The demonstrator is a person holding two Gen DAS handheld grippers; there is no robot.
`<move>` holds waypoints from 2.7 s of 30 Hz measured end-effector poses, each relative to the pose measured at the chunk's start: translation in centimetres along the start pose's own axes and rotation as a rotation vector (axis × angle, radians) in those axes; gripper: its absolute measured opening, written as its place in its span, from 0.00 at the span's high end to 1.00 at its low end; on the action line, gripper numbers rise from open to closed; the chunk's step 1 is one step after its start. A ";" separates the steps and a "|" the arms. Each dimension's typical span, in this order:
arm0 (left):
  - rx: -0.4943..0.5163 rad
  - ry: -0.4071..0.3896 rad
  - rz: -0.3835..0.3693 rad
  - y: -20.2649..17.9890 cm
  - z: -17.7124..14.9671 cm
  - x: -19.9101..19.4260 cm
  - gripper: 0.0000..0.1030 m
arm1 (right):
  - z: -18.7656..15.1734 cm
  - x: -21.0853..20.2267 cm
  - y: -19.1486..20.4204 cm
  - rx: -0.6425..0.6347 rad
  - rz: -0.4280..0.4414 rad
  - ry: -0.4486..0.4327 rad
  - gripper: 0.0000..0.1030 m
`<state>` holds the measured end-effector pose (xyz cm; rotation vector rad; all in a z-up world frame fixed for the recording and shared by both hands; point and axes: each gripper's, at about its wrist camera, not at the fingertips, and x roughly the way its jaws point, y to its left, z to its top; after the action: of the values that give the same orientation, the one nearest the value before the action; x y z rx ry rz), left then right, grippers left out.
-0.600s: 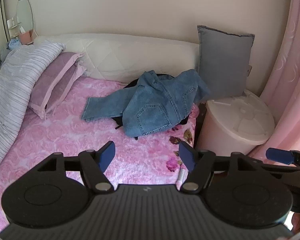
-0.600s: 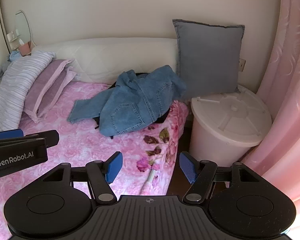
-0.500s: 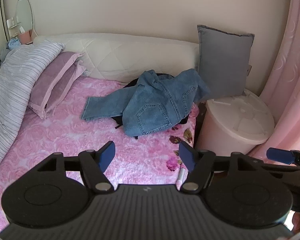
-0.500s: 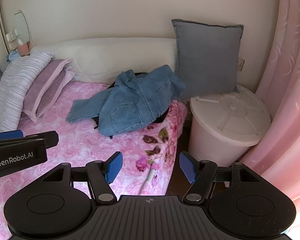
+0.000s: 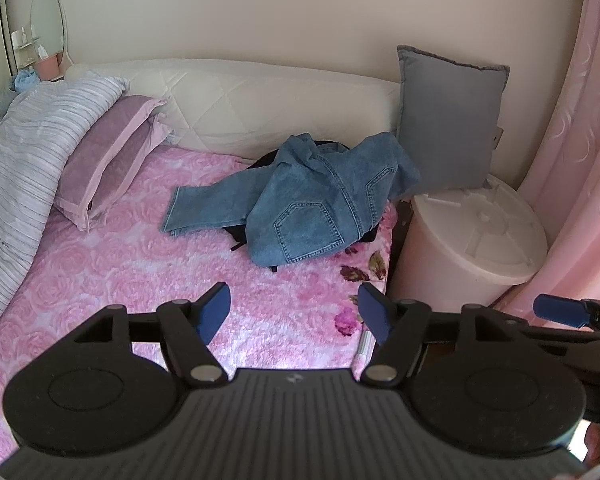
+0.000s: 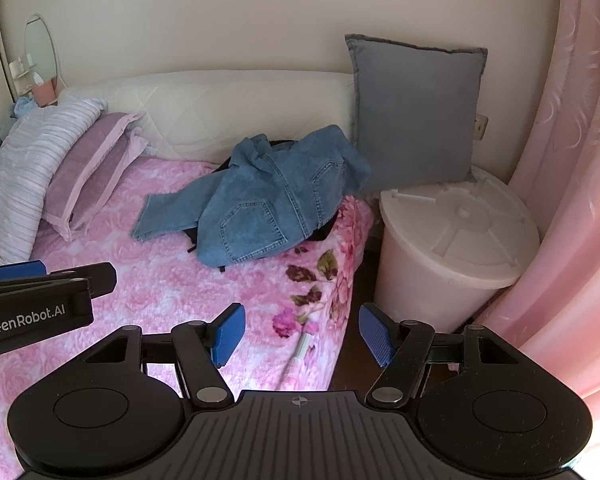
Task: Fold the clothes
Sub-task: 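Move both grippers toward the crumpled blue jeans on the bed, then close both grippers on the blue jeans near the back pockets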
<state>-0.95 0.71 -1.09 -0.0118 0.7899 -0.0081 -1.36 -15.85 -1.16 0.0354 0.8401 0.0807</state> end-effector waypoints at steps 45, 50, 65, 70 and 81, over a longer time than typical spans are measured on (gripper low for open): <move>-0.078 0.023 -0.023 4.1 -0.3 0.4 0.35 | 1.5 0.3 2.9 -0.066 -0.033 0.004 0.35; -0.088 0.025 -0.018 4.5 -0.2 0.7 0.35 | 1.9 0.6 3.1 -0.076 -0.031 0.003 0.35; -0.113 0.041 0.017 5.7 0.9 2.6 0.35 | 3.2 2.9 3.4 -0.086 -0.006 0.007 0.35; -0.121 0.073 0.020 5.7 1.3 4.5 0.35 | 3.5 4.6 2.5 -0.078 -0.004 0.020 0.35; -0.115 0.180 0.021 4.8 2.8 11.5 0.36 | 4.5 11.5 -0.9 -0.075 0.037 0.128 0.35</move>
<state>9.11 5.36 -7.36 -0.1127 0.9696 0.0565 9.71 -15.71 -6.72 -0.0248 0.9635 0.1498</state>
